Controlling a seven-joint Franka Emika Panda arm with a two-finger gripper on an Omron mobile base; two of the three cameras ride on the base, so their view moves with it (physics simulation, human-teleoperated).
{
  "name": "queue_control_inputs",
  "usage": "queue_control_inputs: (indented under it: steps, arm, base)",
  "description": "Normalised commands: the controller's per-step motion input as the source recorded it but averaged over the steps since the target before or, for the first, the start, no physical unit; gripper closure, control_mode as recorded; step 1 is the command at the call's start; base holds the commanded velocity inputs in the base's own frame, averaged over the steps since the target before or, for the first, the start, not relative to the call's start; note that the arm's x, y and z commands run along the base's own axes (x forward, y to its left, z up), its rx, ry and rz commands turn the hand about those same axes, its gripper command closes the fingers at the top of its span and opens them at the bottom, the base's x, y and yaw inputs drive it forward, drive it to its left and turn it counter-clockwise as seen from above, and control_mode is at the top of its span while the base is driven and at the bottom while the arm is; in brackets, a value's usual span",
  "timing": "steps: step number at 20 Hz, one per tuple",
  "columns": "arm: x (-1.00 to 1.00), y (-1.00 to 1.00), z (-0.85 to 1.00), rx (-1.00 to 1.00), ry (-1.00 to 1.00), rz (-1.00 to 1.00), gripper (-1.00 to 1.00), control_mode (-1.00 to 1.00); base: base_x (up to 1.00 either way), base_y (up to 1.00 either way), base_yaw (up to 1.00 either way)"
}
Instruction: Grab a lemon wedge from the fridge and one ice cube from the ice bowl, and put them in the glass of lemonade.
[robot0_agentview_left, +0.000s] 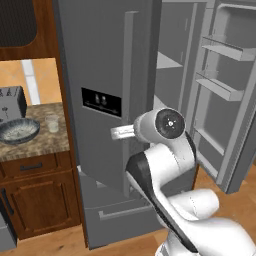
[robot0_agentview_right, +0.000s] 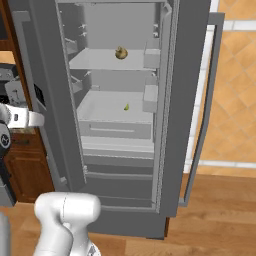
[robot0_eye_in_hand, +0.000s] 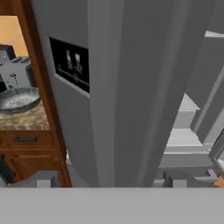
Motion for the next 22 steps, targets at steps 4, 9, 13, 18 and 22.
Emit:
queue_control_inputs:
  steps: [4,9,13,18,22]
  arm:
    - [-1.0,-0.12,0.59,0.3,-0.24,0.0,-1.0,-1.0]
    - [-0.82,-0.81,0.45,0.46,-0.06,-0.04,-1.0,-1.0]
    - [-0.23,-1.0,0.31,0.59,0.01,-0.07,-1.0,-1.0]
    - [0.0,-0.87,0.09,0.56,0.01,-0.04,-1.0,-1.0]
    - [0.0,-0.51,-0.21,0.49,0.12,-0.12,-1.0,-1.0]
  base:
    - [0.0,0.0,0.0]
    - [0.0,0.0,0.0]
    - [0.0,0.0,0.0]
    - [0.0,0.0,0.0]
    - [0.0,0.0,0.0]
